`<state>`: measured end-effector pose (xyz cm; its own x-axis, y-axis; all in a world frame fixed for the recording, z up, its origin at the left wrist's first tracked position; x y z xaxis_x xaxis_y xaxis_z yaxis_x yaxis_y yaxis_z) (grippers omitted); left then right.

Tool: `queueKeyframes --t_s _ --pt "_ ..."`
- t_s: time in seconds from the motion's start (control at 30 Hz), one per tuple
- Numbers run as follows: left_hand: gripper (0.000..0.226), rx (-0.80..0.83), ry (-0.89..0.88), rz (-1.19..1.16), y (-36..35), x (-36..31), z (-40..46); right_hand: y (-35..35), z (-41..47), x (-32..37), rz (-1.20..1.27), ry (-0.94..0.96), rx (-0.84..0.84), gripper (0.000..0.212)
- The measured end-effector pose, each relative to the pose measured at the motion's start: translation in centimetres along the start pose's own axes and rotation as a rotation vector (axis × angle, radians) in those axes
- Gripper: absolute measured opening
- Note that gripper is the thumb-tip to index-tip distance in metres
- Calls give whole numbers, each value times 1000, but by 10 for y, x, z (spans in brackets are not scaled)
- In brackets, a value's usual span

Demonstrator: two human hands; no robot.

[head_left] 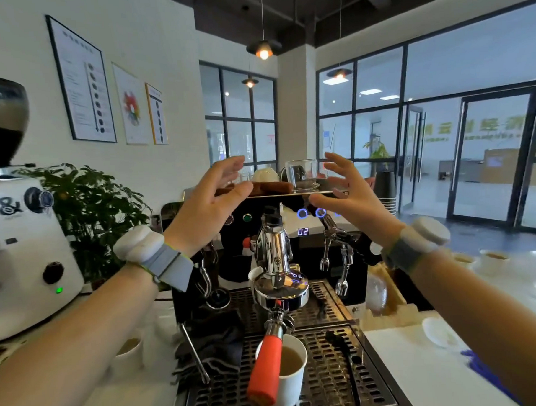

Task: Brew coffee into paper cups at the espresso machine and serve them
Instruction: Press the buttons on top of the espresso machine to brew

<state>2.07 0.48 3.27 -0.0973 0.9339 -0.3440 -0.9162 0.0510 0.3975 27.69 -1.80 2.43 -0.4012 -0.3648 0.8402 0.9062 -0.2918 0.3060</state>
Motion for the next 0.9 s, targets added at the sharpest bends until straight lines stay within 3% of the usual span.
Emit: queueKeyframes --t_s 0.23,0.53,0.9 --pt "42 8 -35 170 12 8 -4 29 35 -20 -230 -128 -145 56" --pt "35 34 -69 278 11 16 -8 39 57 -44 -651 -265 -54 49" --pt "33 -2 -148 310 9 26 -14 33 66 -46 -887 -272 -103 61"
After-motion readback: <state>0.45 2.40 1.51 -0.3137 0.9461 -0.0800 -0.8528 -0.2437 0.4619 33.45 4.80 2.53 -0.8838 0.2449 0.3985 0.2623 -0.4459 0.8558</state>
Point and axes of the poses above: each hand's wrist, its own z-axis towards the middle knuckle, its own y-axis out of the back of the hand, x = y × z, the point moved 1 cm from there along z, towards the middle knuckle, and after that the axes turned 15 degrees about -y, right-handed, at the moved point
